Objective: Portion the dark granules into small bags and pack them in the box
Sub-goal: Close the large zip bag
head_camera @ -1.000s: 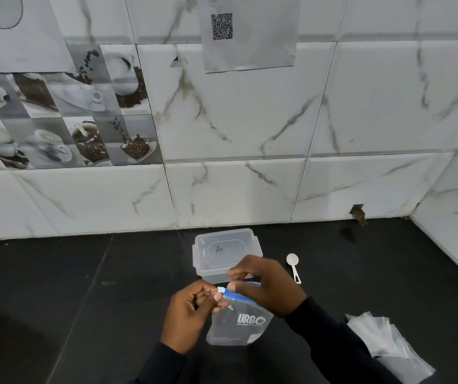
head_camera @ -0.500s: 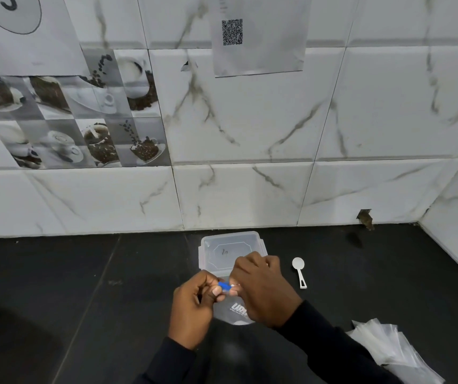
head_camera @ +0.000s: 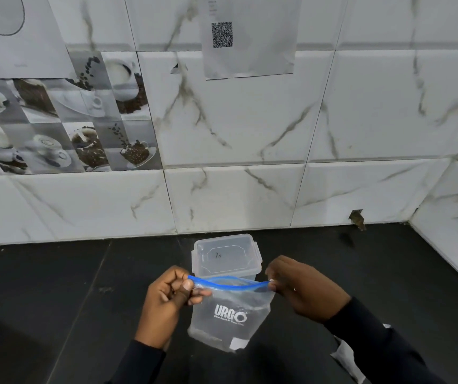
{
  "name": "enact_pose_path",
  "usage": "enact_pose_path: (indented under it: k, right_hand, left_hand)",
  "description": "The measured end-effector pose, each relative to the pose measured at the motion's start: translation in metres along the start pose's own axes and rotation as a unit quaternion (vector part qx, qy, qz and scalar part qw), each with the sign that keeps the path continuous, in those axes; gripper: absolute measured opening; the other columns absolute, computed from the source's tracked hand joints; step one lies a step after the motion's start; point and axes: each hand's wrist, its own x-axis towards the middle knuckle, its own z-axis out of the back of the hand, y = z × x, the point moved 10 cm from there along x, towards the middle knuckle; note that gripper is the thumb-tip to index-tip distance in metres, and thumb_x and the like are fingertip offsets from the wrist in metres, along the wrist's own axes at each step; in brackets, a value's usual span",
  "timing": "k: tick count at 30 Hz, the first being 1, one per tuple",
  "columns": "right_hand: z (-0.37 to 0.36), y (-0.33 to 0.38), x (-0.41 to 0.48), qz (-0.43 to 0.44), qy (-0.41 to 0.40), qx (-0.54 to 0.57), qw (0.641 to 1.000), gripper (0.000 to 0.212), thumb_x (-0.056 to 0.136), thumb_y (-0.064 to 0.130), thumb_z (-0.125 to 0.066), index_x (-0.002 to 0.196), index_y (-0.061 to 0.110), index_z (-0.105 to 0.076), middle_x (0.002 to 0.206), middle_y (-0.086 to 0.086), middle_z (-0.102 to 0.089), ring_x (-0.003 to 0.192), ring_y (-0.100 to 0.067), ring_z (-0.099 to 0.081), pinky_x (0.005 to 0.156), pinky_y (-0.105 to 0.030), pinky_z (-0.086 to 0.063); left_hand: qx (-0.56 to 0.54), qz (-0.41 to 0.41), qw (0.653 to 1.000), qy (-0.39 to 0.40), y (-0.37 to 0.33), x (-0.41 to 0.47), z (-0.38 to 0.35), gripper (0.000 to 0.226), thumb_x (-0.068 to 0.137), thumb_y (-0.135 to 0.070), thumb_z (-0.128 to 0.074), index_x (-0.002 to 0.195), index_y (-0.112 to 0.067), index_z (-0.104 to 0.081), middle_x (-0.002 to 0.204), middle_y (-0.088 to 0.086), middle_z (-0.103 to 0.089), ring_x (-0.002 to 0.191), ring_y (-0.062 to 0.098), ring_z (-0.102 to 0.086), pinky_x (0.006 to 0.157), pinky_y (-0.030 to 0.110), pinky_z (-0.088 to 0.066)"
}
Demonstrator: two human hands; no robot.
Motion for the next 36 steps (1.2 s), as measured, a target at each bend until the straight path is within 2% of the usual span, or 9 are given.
enact_pose_path:
  k: [9,12,15,18,22,25,29,33,36]
  right_hand:
    - [-0.004,-0.018,-0.007,-0.049,0.014,0.186,0.981,0.017,0.096,0.04,-0.058,0.087,0.025,-0.06,0.083,0.006,-0.065,0.071,-0.008,-0.059,0.067,-0.024,-0.049]
    - [-0.008,-0.024,-0.007,-0.068,-0.005,0.259,0.963,0.015,0.094,0.04,-0.061,0.098,0.026,-0.063,0.096,0.008,-0.067,0.086,-0.008,-0.064,0.075,-0.024,-0.051]
    - [-0.033,-0.024,-0.007,-0.102,0.006,0.352,0.93,0.056,0.078,0.036,-0.08,0.127,0.04,-0.054,0.122,0.013,-0.062,0.106,-0.013,-0.066,0.085,-0.027,-0.055]
    - [-0.045,-0.024,-0.002,-0.119,-0.054,0.394,0.91,0.059,0.076,0.017,-0.083,0.126,0.036,-0.059,0.121,0.007,-0.063,0.097,-0.018,-0.071,0.086,-0.034,-0.059]
    - [-0.032,-0.031,0.01,-0.126,-0.115,0.483,0.859,0.047,0.078,0.006,-0.078,0.121,0.016,-0.061,0.096,-0.002,-0.071,0.076,-0.019,-0.069,0.069,-0.028,-0.057]
    - [-0.03,-0.033,0.018,-0.155,-0.113,0.543,0.818,0.048,0.076,0.008,-0.077,0.12,0.012,-0.058,0.079,-0.012,-0.068,0.065,-0.016,-0.064,0.058,-0.025,-0.053]
    - [-0.032,-0.037,0.025,-0.163,-0.137,0.556,0.804,0.06,0.072,0.027,-0.081,0.125,0.018,-0.055,0.099,-0.025,-0.072,0.082,-0.032,-0.068,0.081,-0.049,-0.054]
    - [-0.046,-0.027,0.014,-0.17,-0.144,0.607,0.763,0.064,0.076,0.042,-0.074,0.132,0.031,-0.045,0.102,-0.008,-0.075,0.092,-0.027,-0.072,0.074,-0.041,-0.057]
    - [-0.052,-0.021,0.002,-0.144,-0.153,0.572,0.793,0.071,0.08,0.017,-0.077,0.139,0.032,-0.04,0.105,-0.02,-0.073,0.097,-0.036,-0.071,0.076,-0.04,-0.058]
  left_hand:
    - [0.024,0.001,1.0,-0.021,0.003,-0.002,0.001,0.017,0.099,-0.002,-0.05,0.087,0.01,-0.049,0.079,0.032,-0.068,0.084,0.038,-0.075,0.065,0.03,-0.058]
    - [0.003,0.007,0.999,-0.036,0.003,-0.003,0.001,0.018,0.1,-0.005,-0.049,0.09,0.009,-0.051,0.079,0.026,-0.072,0.084,0.038,-0.075,0.068,0.031,-0.06]
    - [-0.025,0.021,0.998,-0.049,0.003,-0.002,-0.002,0.02,0.1,-0.008,-0.049,0.092,0.01,-0.049,0.08,0.027,-0.073,0.082,0.041,-0.074,0.068,0.031,-0.06]
    - [-0.011,0.005,0.998,-0.063,-0.002,0.0,-0.005,0.016,0.1,-0.014,-0.052,0.101,0.002,-0.049,0.08,0.023,-0.073,0.075,0.037,-0.073,0.065,0.036,-0.056]
    - [0.032,-0.006,0.999,-0.026,0.007,0.0,-0.001,0.067,0.078,-0.038,-0.076,0.13,-0.033,-0.033,0.113,0.014,-0.071,0.108,0.022,-0.068,0.091,0.04,-0.052]
    - [0.015,0.017,0.998,0.058,0.031,-0.015,-0.026,0.085,0.067,-0.024,-0.084,0.132,-0.039,-0.031,0.129,0.011,-0.064,0.119,0.027,-0.064,0.093,0.039,-0.056]
    - [0.047,-0.017,0.999,-0.007,0.038,-0.025,-0.033,0.066,0.07,-0.024,-0.081,0.123,-0.027,-0.042,0.122,0.008,-0.065,0.11,0.027,-0.068,0.088,0.05,-0.058]
    - [0.115,-0.068,0.99,-0.046,0.017,-0.019,-0.031,0.027,0.081,-0.015,-0.069,0.106,-0.016,-0.06,0.103,0.001,-0.066,0.1,0.02,-0.065,0.091,0.051,-0.052]
    - [0.122,-0.068,0.99,-0.019,0.011,-0.019,-0.032,0.038,0.079,-0.005,-0.068,0.114,-0.021,-0.067,0.118,0.0,-0.067,0.113,0.017,-0.063,0.098,0.038,-0.052]
